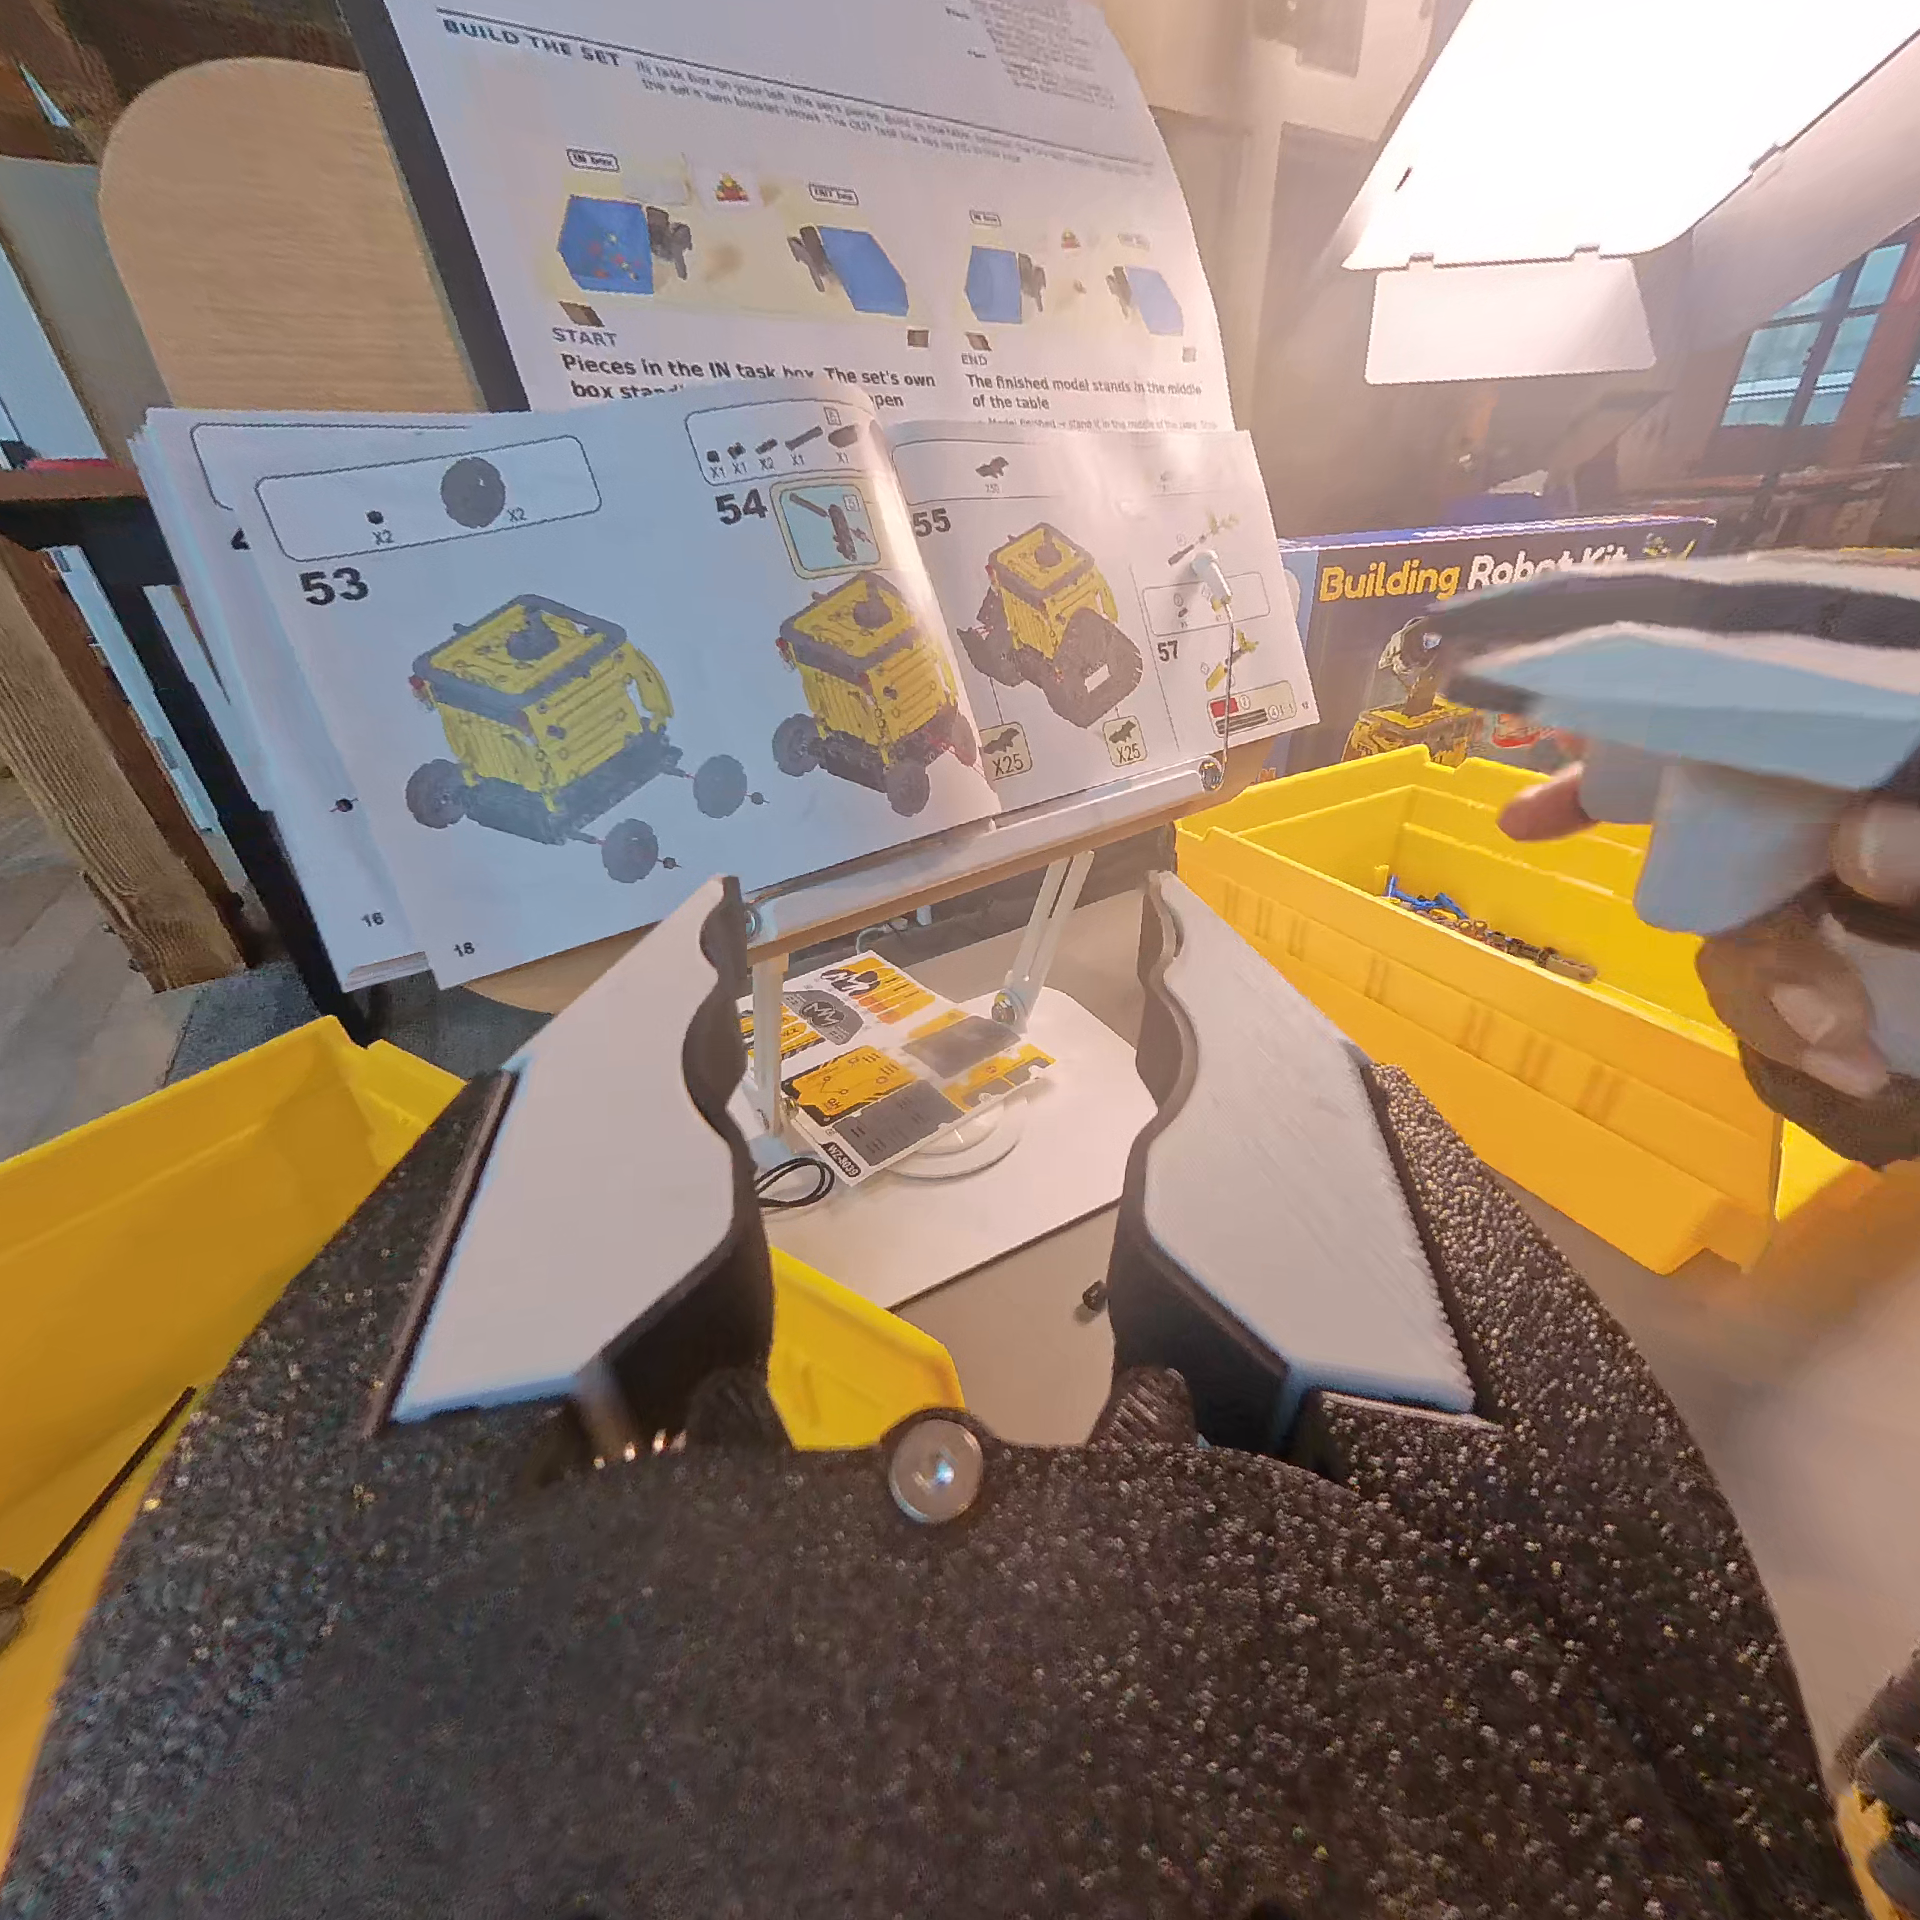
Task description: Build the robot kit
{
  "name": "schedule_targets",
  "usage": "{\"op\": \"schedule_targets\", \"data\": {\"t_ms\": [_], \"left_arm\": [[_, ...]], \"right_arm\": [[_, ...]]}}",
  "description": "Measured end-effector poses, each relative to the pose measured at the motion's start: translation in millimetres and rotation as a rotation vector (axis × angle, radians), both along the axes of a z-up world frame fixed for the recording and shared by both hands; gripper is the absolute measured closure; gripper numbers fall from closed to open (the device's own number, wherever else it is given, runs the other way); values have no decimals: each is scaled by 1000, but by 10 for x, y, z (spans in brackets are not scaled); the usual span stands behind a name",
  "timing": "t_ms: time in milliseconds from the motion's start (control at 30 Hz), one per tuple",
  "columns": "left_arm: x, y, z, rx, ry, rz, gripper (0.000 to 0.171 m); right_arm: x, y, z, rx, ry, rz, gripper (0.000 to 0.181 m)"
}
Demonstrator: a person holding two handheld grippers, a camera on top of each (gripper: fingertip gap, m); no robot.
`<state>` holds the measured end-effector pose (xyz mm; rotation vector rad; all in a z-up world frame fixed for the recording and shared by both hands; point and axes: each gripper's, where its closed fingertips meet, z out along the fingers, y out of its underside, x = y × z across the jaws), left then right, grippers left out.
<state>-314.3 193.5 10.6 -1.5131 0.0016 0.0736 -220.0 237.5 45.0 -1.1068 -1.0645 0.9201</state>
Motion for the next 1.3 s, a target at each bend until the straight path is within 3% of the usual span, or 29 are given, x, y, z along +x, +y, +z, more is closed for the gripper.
{"op": "schedule_targets", "data": {"t_ms": [200, 367, 1300], "left_arm": [[65, -14, 71, 4, -9, -36, 97], [65, -41, 121, 1, 5, -34, 95], [5, 2, 16, -35, 0, -43, 95]], "right_arm": [[-405, 606, 448, 68, -21, -126, 171], [-658, 1084, 396, 68, -84, -222, 179], [-843, 1290, 298, 30, -112, -236, 174]]}}
